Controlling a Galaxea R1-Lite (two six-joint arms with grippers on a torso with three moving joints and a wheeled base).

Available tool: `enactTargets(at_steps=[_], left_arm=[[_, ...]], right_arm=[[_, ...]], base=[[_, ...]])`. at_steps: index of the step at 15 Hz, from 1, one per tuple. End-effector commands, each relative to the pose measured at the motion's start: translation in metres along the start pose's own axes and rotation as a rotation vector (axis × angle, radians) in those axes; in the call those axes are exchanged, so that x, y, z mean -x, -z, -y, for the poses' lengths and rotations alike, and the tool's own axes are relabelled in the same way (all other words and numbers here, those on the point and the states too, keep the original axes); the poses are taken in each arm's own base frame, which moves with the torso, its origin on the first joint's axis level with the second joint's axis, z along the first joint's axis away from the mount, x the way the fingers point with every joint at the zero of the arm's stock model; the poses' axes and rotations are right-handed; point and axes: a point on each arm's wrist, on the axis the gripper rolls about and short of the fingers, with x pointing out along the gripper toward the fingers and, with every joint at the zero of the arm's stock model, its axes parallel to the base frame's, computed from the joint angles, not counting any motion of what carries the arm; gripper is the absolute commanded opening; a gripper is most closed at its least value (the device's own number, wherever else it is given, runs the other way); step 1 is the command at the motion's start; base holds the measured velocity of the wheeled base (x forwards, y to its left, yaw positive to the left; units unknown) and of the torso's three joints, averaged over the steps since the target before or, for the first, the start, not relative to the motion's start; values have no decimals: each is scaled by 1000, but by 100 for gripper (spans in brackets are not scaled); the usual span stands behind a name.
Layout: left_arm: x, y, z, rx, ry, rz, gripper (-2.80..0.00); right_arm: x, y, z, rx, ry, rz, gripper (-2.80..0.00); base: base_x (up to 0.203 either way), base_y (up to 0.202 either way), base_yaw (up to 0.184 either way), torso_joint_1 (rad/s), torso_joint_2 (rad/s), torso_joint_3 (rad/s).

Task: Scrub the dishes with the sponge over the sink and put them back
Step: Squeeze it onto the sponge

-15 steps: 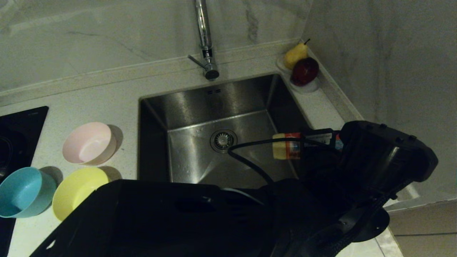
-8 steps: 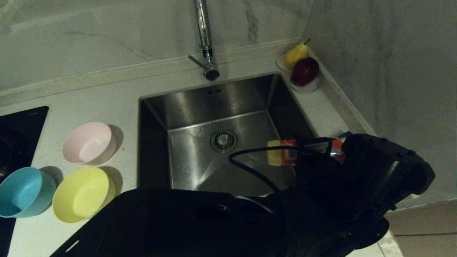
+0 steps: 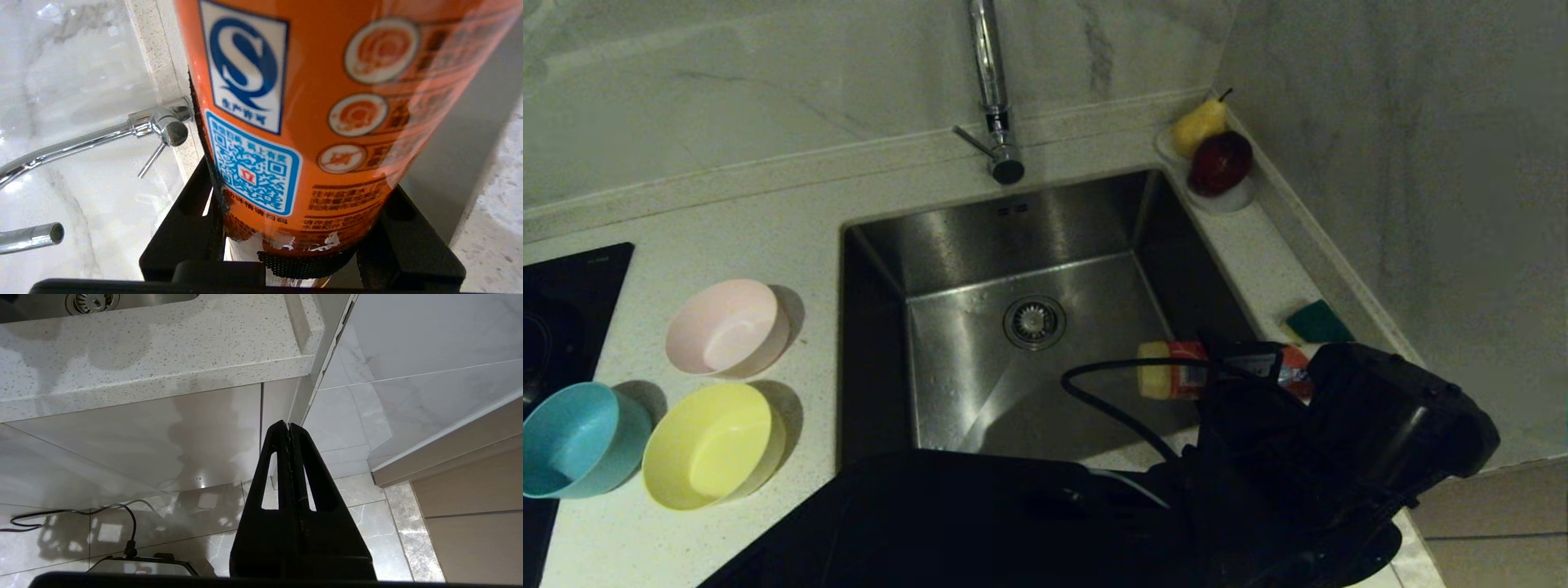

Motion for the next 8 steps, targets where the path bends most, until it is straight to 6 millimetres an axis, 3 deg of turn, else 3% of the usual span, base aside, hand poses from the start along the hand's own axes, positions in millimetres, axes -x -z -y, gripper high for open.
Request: enactTargets(at_steps=[1,8], left_arm=[[-1,-1,4,-18,1,-9,-280],[0,3,2,-44,-7,-67,-280]], right_arm=[[0,0,0,0,-1,0,-280],[0,0,0,0,-1,0,-280]], base=[[0,0,0,0,0,0],[0,0,0,0,0,0]])
